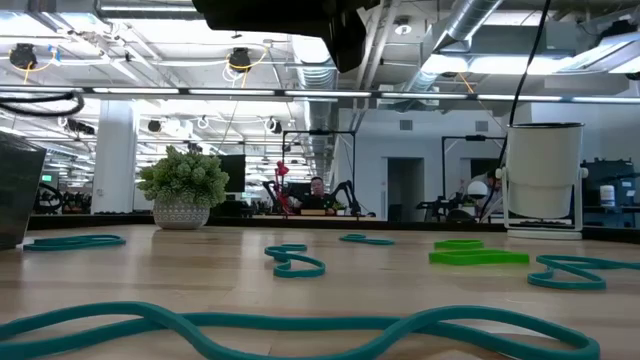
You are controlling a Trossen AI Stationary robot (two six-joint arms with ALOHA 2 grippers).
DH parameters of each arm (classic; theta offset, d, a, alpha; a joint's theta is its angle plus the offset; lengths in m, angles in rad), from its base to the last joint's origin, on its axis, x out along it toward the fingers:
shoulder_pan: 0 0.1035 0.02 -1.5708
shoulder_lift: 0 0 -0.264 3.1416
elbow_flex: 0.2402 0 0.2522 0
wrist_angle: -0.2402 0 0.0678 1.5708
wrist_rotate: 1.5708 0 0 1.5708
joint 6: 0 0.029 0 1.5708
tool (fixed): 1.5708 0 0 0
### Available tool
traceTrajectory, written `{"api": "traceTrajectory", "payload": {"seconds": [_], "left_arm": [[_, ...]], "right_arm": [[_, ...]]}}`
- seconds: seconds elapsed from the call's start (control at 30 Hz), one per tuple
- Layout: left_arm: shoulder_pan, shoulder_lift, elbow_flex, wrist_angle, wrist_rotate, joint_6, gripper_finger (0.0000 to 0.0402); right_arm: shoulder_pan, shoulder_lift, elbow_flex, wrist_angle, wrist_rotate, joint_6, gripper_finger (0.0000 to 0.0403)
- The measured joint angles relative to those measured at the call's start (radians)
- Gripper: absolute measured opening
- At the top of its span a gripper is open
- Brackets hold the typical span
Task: Pick and place items into bin
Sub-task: Put the yellow rubber band into the black bin, then put the blue rubber band into the black bin
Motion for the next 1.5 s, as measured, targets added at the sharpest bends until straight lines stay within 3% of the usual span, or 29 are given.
{"api": "traceTrajectory", "payload": {"seconds": [0.33, 0.5, 0.73, 0.87, 0.97, 1.23, 1.5], "left_arm": [[0.012, 0.000, -0.029, 0.003, -0.035, 0.013, 0.0091], [0.043, 0.000, 0.011, -0.036, -0.101, 0.001, 0.0087], [0.101, -0.002, 0.179, -0.273, -0.461, 0.004, 0.0074], [0.149, -0.003, 0.242, -0.268, -0.656, 0.124, 0.0071], [0.206, -0.003, 0.262, -0.228, -0.746, 0.202, 0.0071], [0.376, -0.002, 0.275, -0.232, -0.692, 0.241, 0.0071], [0.410, -0.002, 0.275, -0.234, -0.685, 0.303, 0.0071]], "right_arm": [[-0.001, 0.000, 0.000, -0.024, -0.002, -0.002, 0.0061], [-0.006, -0.022, 0.001, -0.187, -0.062, 0.033, 0.0061], [-0.045, -0.039, 0.001, -0.420, -0.062, 0.224, 0.0061], [-0.071, -0.043, 0.000, -0.573, -0.046, 0.261, 0.0061], [-0.103, -0.047, 0.000, -0.654, -0.013, 0.261, 0.0061], [-0.270, -0.047, 0.000, -0.792, 0.002, 0.262, 0.0061], [-0.418, -0.034, -0.002, -0.772, -0.108, 0.272, 0.0058]]}}
